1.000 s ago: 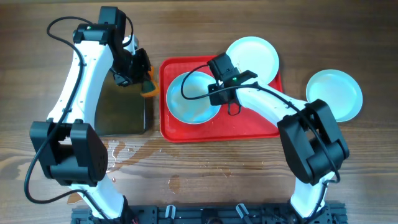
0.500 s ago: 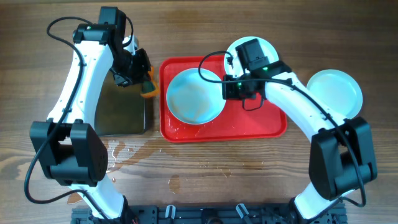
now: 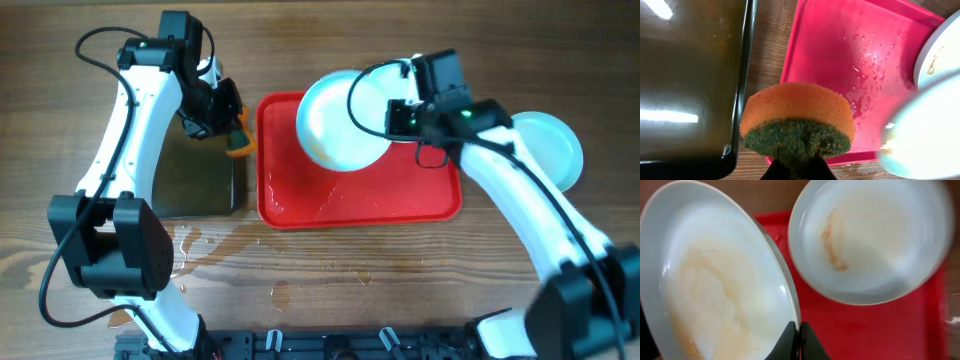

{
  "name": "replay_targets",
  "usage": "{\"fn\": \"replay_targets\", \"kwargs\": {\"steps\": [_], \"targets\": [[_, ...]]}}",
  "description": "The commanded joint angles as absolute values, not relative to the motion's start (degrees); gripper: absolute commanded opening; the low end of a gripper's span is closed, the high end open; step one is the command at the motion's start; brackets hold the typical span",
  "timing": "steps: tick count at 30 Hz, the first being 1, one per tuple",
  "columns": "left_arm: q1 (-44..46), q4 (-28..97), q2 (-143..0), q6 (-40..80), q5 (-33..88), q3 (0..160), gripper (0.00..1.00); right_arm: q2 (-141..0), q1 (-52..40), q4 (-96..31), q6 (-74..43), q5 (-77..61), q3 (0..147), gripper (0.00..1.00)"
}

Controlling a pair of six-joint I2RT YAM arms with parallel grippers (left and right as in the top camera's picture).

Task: Clean dirty plates on tray and stack at the side
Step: 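Lift the scrubbed plate with the right gripper and move it right, then place the plate onto the first plate at the right side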

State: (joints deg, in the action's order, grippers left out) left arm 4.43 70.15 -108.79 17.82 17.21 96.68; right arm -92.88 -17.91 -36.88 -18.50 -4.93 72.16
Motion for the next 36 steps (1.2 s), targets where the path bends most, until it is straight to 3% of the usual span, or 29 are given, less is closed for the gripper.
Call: {"fn": "replay_targets", "kwargs": {"steps": [1,7,14,24,28,36], "targets": [[4.3,70.2,-108.0,16.7,16.8,97.5,0.04,-85.6,-21.8,-37.0,-18.2,11.0,72.1,0.04],[4.3,70.2,-108.0,16.7,16.8,97.5,0.04,-84.6,-33.7,-40.4,-21.4,34.5,72.0,0.04],[4.3,70.2,-108.0,16.7,16.9,97.5,0.04,-84.8,-41.4,-43.9,-24.3,48.5,72.0,0.04],[4.3,70.2,-108.0,16.7,16.9,97.5,0.04,-89.4,-42.9,-44.6,-16.9,50.1,72.0,0.04],[4.3,70.2,-108.0,16.7,16.9,97.5,0.04,-93.5,-42.9,-45.2,-16.4,55.8,72.0,0.04],[4.3,70.1,-108.0,16.7,16.9,97.5,0.04,-93.9,-44.0,-41.4,-4.5,67.7,72.0,0.04]]}}
